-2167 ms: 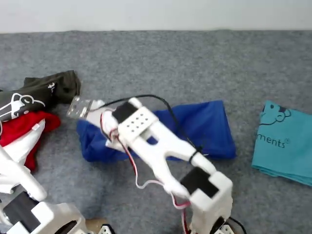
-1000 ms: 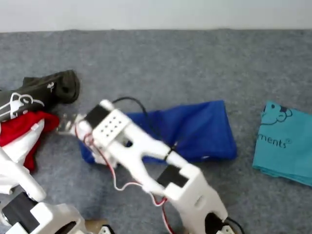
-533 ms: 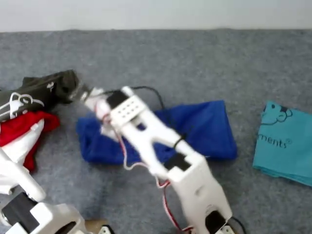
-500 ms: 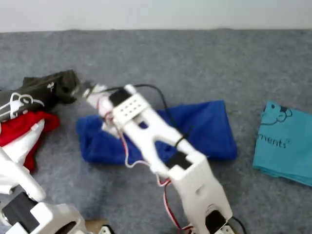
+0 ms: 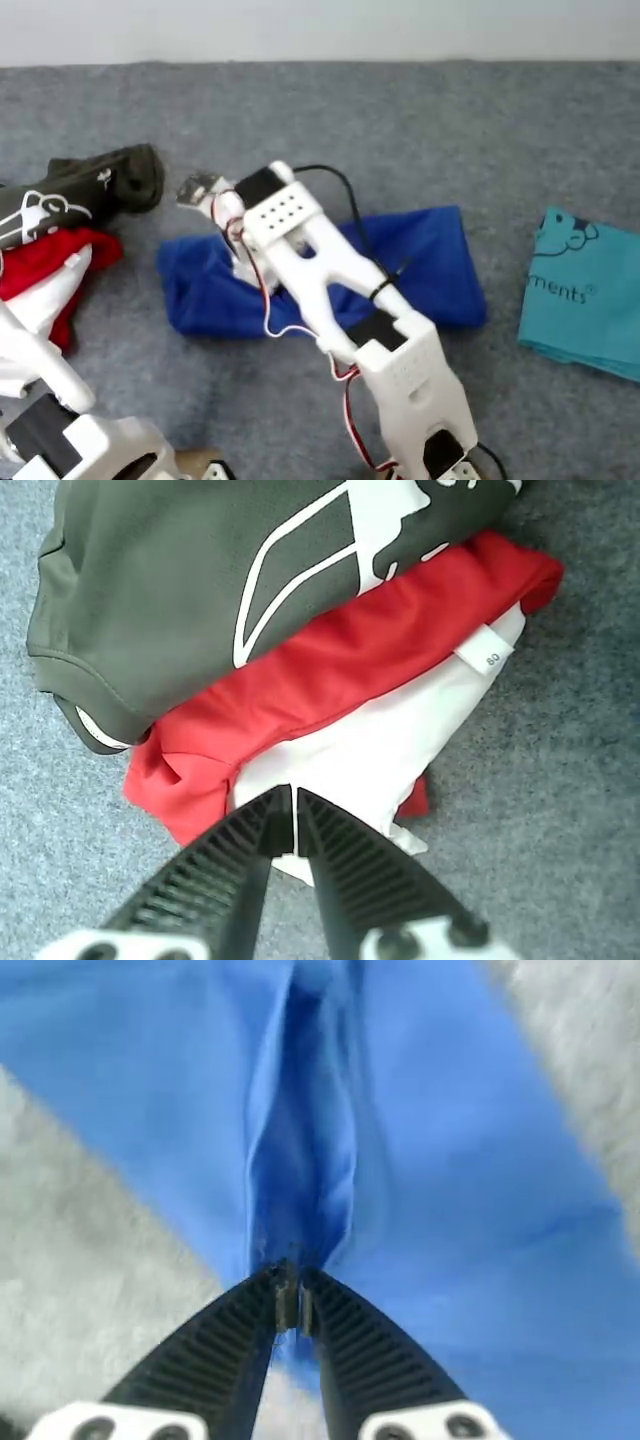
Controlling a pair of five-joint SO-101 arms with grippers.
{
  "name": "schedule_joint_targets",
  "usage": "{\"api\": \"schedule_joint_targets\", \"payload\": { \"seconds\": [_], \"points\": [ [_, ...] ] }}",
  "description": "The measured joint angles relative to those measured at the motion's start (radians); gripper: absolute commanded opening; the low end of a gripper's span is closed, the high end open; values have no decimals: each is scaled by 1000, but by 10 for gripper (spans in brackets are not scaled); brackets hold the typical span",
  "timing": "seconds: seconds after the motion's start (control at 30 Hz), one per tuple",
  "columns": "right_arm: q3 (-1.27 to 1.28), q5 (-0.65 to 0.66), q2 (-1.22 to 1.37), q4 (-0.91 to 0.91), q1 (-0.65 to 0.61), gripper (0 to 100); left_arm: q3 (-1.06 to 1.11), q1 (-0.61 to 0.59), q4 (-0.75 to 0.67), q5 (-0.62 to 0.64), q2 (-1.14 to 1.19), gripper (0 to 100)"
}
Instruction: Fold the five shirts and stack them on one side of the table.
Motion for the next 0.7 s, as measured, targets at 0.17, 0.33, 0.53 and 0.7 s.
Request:
{"api": "schedule_joint_targets", "payload": {
  "seconds": [0.17,0.33,0.53,0.7],
  "points": [
    [0,0,0,-5,28,10,0,0,18,0,0,19],
    [-75,0,-77,5,14,10,0,0,18,0,0,19],
    [-92,0,-114,8,-57,10,0,0,18,0,0,19],
    [-92,0,2,8,-37,10,0,0,18,0,0,19]
  ]
}}
